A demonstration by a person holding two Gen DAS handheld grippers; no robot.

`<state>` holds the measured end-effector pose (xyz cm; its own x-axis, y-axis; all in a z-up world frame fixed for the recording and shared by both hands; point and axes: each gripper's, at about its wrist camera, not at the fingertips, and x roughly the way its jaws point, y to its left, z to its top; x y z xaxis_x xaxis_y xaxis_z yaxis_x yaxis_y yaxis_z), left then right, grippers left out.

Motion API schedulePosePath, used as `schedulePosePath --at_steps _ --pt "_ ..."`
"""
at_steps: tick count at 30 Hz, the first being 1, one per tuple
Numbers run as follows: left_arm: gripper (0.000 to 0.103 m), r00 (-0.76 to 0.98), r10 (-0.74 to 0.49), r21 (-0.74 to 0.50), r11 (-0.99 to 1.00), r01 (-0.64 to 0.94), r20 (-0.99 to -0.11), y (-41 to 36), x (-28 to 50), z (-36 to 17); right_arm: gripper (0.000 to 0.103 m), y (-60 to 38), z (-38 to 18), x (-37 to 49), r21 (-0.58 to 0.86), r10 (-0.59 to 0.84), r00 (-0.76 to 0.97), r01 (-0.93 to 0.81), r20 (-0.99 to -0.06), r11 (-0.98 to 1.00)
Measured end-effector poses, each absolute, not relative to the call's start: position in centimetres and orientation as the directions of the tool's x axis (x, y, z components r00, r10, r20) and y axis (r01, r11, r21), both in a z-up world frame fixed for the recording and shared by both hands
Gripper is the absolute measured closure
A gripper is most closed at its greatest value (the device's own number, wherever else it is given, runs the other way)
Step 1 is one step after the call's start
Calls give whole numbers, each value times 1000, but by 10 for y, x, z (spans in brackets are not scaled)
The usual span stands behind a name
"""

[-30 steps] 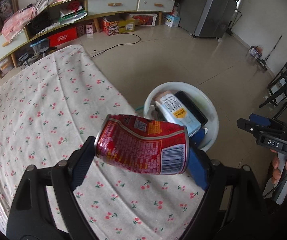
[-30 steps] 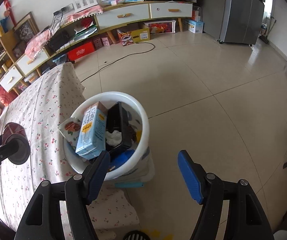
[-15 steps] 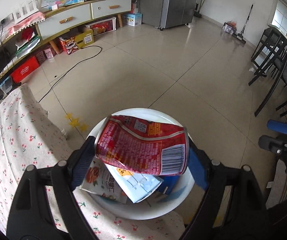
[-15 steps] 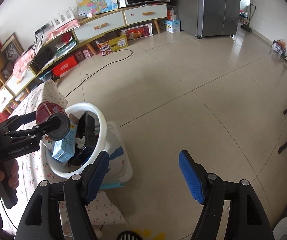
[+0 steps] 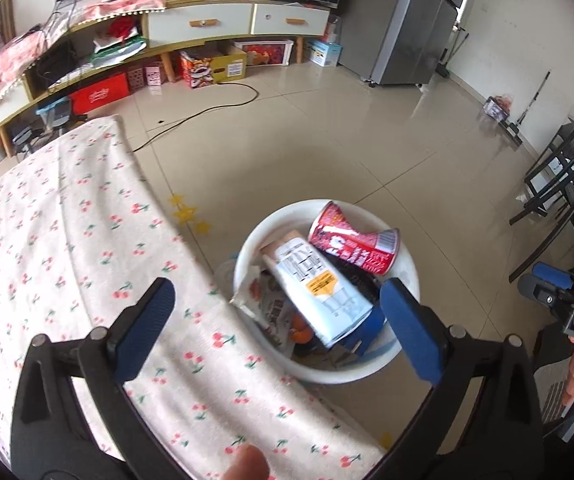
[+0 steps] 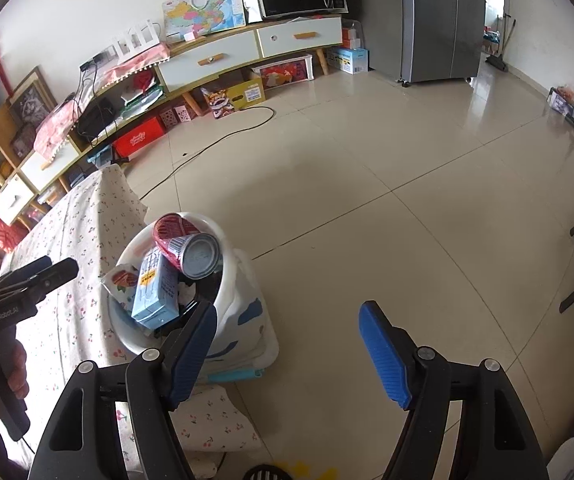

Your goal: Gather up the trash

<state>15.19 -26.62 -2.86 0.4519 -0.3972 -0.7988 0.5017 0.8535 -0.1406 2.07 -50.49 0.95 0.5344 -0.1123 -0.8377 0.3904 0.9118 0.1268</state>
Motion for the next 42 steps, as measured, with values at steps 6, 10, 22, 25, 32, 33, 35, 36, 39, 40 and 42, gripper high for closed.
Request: schedulePosePath --at_steps 6,10,22,25,32,33,35,36,39,40,42 --pt "1 500 -308 -106 914 392 -810 -197 123 -24 23 -459 19 19 85 -120 550 332 -826 939" --pt "1 533 -231 -58 945 321 -814 -153 96 -19 20 -418 25 13 91 -85 577 269 -812 959" --pt "1 599 -82 -18 994 112 -796 -57 19 -9 14 -299 33 -19 50 -57 664 141 -746 989" --pt "1 633 -58 -10 997 80 -772 -42 2 -7 14 -279 35 -32 35 -58 690 120 -722 992" --pt "1 687 -25 -12 1000 23 -726 -20 -18 -1 13 -251 36 -34 -8 -75 723 96 -687 995" --pt "1 699 -16 -8 1000 15 -715 -19 -20 0 13 -250 35 -32 -9 -75 720 95 -690 995" --pt "1 717 -9 -5 1000 7 -697 -15 -23 1 13 -246 32 -27 -15 -86 712 105 -697 994" --pt "1 721 -6 -1 1000 7 -693 -14 -25 1 13 -245 31 -26 -16 -86 709 105 -700 994" --pt "1 719 -5 3 1000 10 -695 -13 -24 0 13 -239 30 -23 -10 -77 711 98 -699 995" --pt "1 718 -6 0 1000 9 -696 -12 -25 -1 13 -237 30 -22 -12 -76 712 94 -698 995" --pt "1 715 -8 -2 1000 10 -699 -11 -25 -1 13 -233 31 -21 -17 -74 715 86 -695 996"
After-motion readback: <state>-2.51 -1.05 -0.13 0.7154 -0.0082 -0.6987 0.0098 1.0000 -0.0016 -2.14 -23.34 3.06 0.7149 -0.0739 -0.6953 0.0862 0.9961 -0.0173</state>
